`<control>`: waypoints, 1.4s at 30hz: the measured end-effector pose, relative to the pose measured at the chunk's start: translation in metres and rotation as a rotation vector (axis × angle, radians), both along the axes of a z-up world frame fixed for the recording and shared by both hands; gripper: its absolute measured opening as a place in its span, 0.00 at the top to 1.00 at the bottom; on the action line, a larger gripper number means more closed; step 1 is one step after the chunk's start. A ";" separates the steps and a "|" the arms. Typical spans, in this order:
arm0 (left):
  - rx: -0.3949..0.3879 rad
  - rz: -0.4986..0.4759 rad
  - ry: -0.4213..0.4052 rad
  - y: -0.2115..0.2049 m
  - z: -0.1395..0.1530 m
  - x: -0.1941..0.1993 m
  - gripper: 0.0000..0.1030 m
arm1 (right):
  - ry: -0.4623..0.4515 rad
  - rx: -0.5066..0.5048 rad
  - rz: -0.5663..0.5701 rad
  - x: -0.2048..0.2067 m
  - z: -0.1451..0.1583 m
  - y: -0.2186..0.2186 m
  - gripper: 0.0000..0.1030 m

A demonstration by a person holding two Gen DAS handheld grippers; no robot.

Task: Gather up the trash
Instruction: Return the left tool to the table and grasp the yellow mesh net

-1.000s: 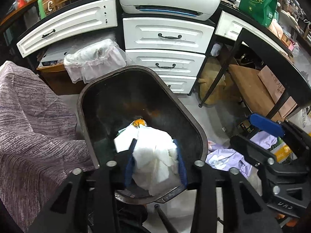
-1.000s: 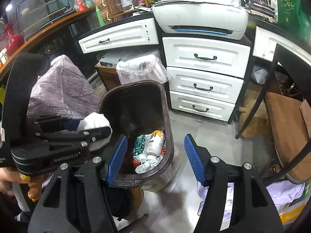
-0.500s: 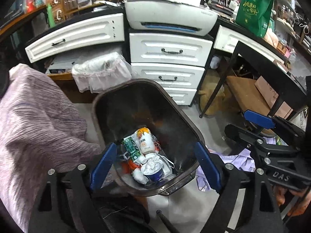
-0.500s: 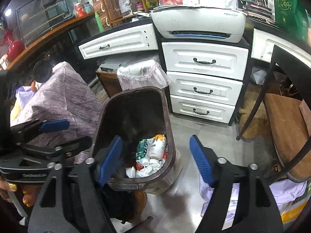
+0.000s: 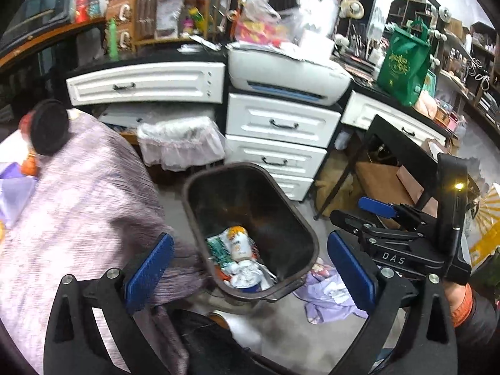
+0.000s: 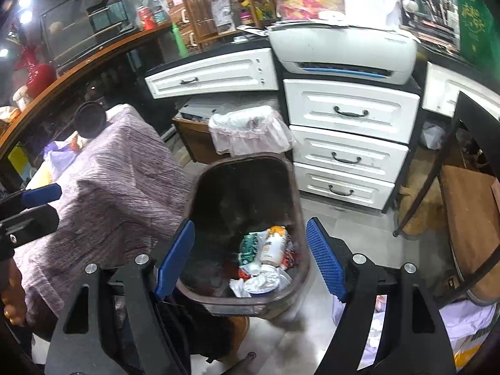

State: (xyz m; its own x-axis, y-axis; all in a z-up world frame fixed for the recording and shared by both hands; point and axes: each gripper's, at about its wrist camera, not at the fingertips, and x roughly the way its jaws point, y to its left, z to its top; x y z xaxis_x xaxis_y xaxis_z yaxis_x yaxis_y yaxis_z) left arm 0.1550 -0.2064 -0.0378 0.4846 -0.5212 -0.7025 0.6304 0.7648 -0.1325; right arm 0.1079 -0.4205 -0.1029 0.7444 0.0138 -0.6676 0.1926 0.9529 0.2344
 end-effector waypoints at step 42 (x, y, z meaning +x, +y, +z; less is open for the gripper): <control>0.152 0.511 0.066 0.300 0.000 0.141 0.05 | -0.097 -0.088 0.561 0.158 0.099 0.230 0.28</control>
State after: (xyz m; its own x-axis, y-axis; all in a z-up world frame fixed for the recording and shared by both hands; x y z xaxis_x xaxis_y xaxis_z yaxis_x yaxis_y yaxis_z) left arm 0.2964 0.0934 -0.0383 0.6019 -0.1207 -0.7894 0.1673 0.9856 -0.0232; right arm 0.2656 -0.1909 -0.0040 0.6972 0.3715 -0.6131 -0.3662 0.9198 0.1410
